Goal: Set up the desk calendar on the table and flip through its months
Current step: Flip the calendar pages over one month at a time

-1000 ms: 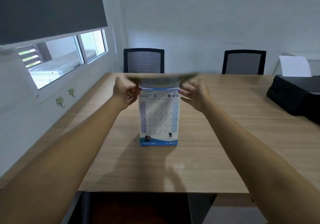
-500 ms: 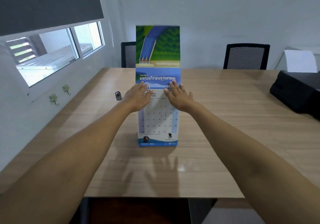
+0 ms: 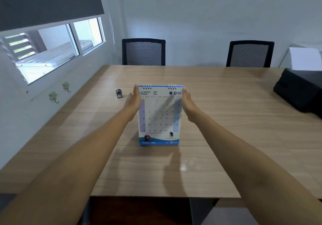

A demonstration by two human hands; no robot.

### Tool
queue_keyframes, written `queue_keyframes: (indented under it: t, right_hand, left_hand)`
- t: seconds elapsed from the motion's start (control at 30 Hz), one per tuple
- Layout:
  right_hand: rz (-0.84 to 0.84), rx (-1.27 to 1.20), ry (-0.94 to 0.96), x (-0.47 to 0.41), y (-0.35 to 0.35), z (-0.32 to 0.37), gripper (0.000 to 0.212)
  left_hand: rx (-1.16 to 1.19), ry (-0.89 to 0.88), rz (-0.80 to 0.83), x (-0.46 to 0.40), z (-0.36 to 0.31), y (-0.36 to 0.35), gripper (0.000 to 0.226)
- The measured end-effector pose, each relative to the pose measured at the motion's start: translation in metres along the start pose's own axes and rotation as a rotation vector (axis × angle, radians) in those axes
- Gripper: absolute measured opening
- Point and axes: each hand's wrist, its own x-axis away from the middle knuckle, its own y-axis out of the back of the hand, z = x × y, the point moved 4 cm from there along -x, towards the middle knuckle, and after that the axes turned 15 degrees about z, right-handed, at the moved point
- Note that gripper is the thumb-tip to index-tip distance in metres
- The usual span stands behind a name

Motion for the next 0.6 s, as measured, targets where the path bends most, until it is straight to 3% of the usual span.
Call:
queue_keyframes:
  t: [0.07,0.17,0.43,0.6]
  right_hand:
    - [0.055,-0.184,-0.117,0.000,-0.005,-0.008,0.087]
    - [0.056,-0.276,-0.131,0.005,-0.008,-0.007,0.084]
    - [0.073,-0.227,-0.164,0.023,-0.011,0.002,0.087]
    - [0.084,-0.149,-0.191,0.032,-0.005,0.013,0.081]
  left_hand:
    - [0.125,0.035,0.091,0.002,0.015,-0.007,0.082]
    - [0.196,0.034,0.141,0.006,0.022,-0.014,0.081]
    - [0.204,0.032,0.177,0.029,0.008,-0.014,0.077]
    - [0.057,0.060,0.071,0.034,0.008,0.005,0.081]
